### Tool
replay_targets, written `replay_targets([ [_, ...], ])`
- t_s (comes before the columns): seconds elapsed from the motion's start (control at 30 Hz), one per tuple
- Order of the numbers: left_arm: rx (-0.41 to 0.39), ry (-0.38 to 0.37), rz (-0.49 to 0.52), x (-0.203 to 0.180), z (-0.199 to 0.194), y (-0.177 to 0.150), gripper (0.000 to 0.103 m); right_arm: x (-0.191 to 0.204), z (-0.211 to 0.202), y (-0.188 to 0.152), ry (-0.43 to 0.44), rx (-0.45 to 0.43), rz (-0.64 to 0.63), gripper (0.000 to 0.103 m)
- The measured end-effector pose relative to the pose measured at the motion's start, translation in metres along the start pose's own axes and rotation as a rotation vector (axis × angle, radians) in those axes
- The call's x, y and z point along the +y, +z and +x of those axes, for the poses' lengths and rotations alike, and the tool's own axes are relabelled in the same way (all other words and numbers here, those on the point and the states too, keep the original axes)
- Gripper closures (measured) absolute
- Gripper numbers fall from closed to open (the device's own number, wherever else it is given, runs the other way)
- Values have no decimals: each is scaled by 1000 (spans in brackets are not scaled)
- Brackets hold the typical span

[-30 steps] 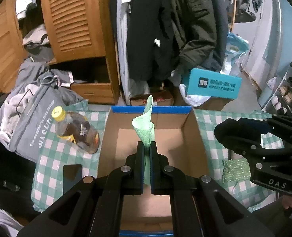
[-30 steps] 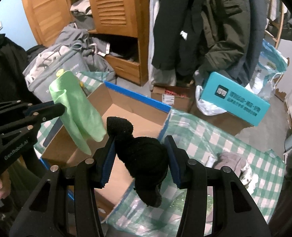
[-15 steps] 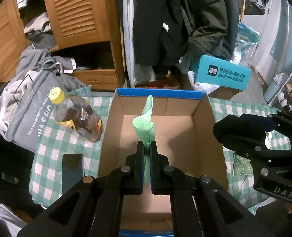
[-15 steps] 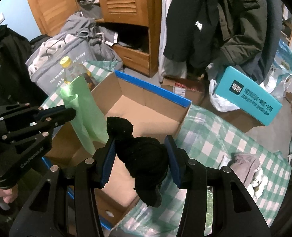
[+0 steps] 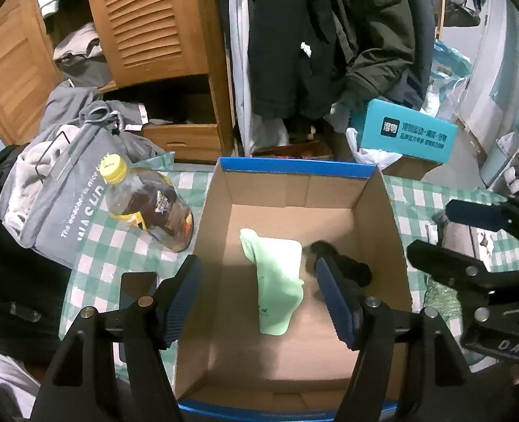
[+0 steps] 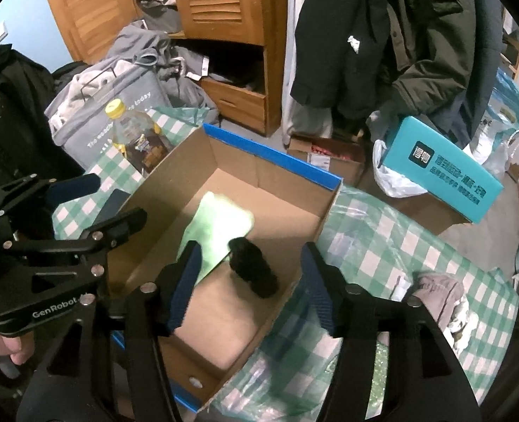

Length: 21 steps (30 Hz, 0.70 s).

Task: Organize soft objects
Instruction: 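Open the left tool to drop the cloth into the box while the right tool releases the sock there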

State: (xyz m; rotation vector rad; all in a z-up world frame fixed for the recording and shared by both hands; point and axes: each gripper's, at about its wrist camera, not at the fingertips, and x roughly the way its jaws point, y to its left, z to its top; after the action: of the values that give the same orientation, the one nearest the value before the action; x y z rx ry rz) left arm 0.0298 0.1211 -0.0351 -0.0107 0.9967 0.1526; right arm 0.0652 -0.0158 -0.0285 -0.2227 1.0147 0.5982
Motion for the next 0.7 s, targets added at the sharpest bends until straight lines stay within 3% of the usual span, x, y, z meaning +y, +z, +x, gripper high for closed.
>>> replay_targets([
  [0.23, 2, 20, 4, -3, 1, 0, 23, -10, -6, -4, -12, -6, 26, 35],
  [0.33, 7, 20, 9, -6, 1, -1, 22, -14, -10, -6, -23, -15, 34, 30],
  [0.7, 29, -12, 32, -27, 3, 1, 22, -34, -22, -18, -47, -18, 63, 28],
])
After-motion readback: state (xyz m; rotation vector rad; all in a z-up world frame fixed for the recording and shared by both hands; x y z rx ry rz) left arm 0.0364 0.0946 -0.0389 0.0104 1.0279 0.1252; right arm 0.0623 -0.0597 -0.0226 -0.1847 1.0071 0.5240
